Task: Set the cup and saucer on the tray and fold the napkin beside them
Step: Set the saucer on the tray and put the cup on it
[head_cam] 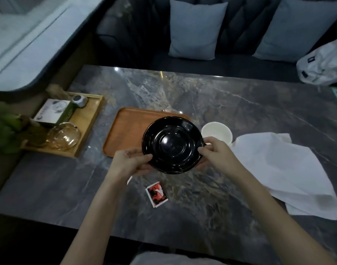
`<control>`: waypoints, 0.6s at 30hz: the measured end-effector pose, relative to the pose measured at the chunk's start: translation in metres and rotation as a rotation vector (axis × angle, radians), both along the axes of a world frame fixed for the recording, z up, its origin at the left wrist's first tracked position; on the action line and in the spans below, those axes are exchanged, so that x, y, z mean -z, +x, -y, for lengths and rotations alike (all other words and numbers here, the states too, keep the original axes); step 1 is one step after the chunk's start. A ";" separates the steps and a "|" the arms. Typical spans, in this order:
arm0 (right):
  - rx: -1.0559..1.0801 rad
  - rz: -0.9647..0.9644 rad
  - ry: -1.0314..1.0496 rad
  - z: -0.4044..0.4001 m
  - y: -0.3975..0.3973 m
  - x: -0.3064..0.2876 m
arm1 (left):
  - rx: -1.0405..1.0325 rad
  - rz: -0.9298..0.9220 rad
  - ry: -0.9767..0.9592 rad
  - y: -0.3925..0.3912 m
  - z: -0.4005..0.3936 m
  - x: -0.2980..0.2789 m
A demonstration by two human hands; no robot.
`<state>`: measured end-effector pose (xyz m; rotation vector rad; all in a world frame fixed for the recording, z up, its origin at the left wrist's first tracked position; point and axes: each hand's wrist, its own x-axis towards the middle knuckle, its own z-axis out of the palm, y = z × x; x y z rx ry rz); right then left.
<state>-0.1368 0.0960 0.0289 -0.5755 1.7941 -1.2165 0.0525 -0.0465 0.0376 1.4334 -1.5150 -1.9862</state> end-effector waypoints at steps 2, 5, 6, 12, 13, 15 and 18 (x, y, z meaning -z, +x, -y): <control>0.009 -0.017 -0.033 0.023 0.007 0.001 | -0.026 -0.010 0.000 0.007 0.019 -0.003; 0.017 -0.005 -0.039 0.059 0.020 0.008 | -0.054 0.000 -0.014 0.019 0.050 0.000; 0.016 -0.006 -0.035 0.071 0.026 0.012 | -0.068 0.015 -0.026 0.023 0.062 0.003; 0.039 -0.021 0.039 0.132 0.056 0.040 | -0.085 0.098 -0.099 0.037 0.118 0.028; 0.051 -0.027 0.055 0.141 0.059 0.046 | -0.097 0.101 -0.116 0.038 0.125 0.033; 0.083 -0.040 0.095 0.156 0.065 0.058 | -0.118 0.139 -0.136 0.039 0.138 0.043; 0.130 -0.034 0.178 0.173 0.071 0.073 | -0.095 0.229 -0.130 0.037 0.157 0.062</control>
